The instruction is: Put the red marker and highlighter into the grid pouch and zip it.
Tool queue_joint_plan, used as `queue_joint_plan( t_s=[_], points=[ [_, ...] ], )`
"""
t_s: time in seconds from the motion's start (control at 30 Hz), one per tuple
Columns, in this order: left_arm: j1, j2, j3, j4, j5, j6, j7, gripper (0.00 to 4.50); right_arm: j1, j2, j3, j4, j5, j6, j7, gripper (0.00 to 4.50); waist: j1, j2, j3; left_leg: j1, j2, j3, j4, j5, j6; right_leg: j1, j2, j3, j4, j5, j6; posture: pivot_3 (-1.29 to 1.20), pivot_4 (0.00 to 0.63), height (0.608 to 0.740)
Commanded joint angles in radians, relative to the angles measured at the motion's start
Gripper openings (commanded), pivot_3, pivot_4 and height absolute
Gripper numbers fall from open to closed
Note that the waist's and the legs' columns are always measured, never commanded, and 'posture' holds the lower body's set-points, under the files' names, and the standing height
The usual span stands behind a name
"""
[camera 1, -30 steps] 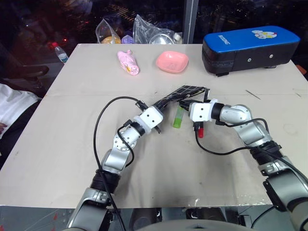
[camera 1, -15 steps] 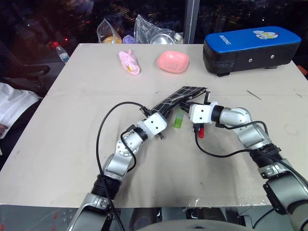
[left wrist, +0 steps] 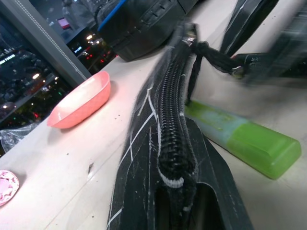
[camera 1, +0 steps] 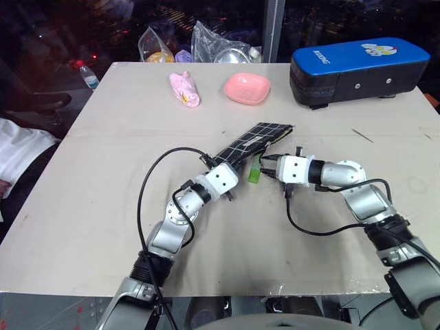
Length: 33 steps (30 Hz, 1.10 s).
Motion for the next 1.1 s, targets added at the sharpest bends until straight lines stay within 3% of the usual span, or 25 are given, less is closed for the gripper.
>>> queue_joint_plan(
  t_s=[0.03, 0.27, 0.3, 0.33, 0.5, 0.53, 1.1],
  points=[
    [-0.003, 0.004, 0.011, -0.04, -0.014, -0.003, 0.002, 0.0, 0.012, -0.015, -0.07, -0.082, 0.085, 0.08, 0.019, 2.79, -0.001, 0.0, 0.0, 0.0, 0.0, 0.0, 0.0, 0.0, 0.0, 0.0, 0.0, 0.0, 0.0, 0.0, 0.0, 0.0, 0.15, 0.74],
    [-0.006, 0.012, 0.016, -0.042, -0.025, -0.005, -0.007, 0.0, -0.026, 0.011, -0.192, -0.064, 0.17, 0.29, -0.071, 2.79, 0.0, 0.0, 0.0, 0.0, 0.0, 0.0, 0.0, 0.0, 0.0, 0.0, 0.0, 0.0, 0.0, 0.0, 0.0, 0.0, 0.15, 0.74],
    [-0.005, 0.013, 0.015, -0.044, -0.027, -0.006, -0.009, 0.0, -0.036, 0.018, -0.199, -0.047, 0.172, 0.304, -0.085, 2.41, 0.0, 0.0, 0.0, 0.0, 0.0, 0.0, 0.0, 0.0, 0.0, 0.0, 0.0, 0.0, 0.0, 0.0, 0.0, 0.0, 0.15, 0.74],
    [-0.007, 0.014, 0.016, -0.042, -0.028, -0.007, -0.01, 0.0, -0.044, 0.024, -0.202, -0.035, 0.172, 0.313, -0.092, 2.41, -0.001, 0.0, 0.0, 0.0, 0.0, 0.0, 0.0, 0.0, 0.0, 0.0, 0.0, 0.0, 0.0, 0.0, 0.0, 0.0, 0.15, 0.74],
    [-0.006, 0.018, 0.019, -0.044, -0.032, -0.009, -0.01, 0.0, -0.103, 0.089, -0.207, 0.043, 0.163, 0.344, -0.168, 0.21, -0.002, 0.0, 0.0, 0.0, 0.0, 0.0, -0.001, 0.0, 0.0, 0.0, 0.001, 0.0, 0.0, 0.0, 0.0, 0.0, 0.15, 0.74],
    [-0.006, 0.019, 0.019, -0.044, -0.032, -0.009, -0.009, 0.0, -0.111, 0.093, -0.205, 0.059, 0.155, 0.345, -0.178, 0.1, -0.002, 0.0, 0.0, 0.0, 0.0, 0.0, -0.001, 0.0, 0.0, 0.0, 0.001, 0.0, 0.0, 0.0, 0.0, 0.0, 0.15, 0.74],
    [-0.023, 0.023, 0.012, -0.034, -0.032, -0.021, -0.017, 0.0, -0.19, 0.162, -0.118, 0.214, 0.055, 0.22, -0.21, 0.1, -0.003, 0.0, 0.0, 0.0, 0.0, 0.001, -0.001, 0.0, 0.0, -0.001, 0.0, 0.0, 0.0, 0.0, 0.0, 0.0, 0.15, 0.74]
  ],
)
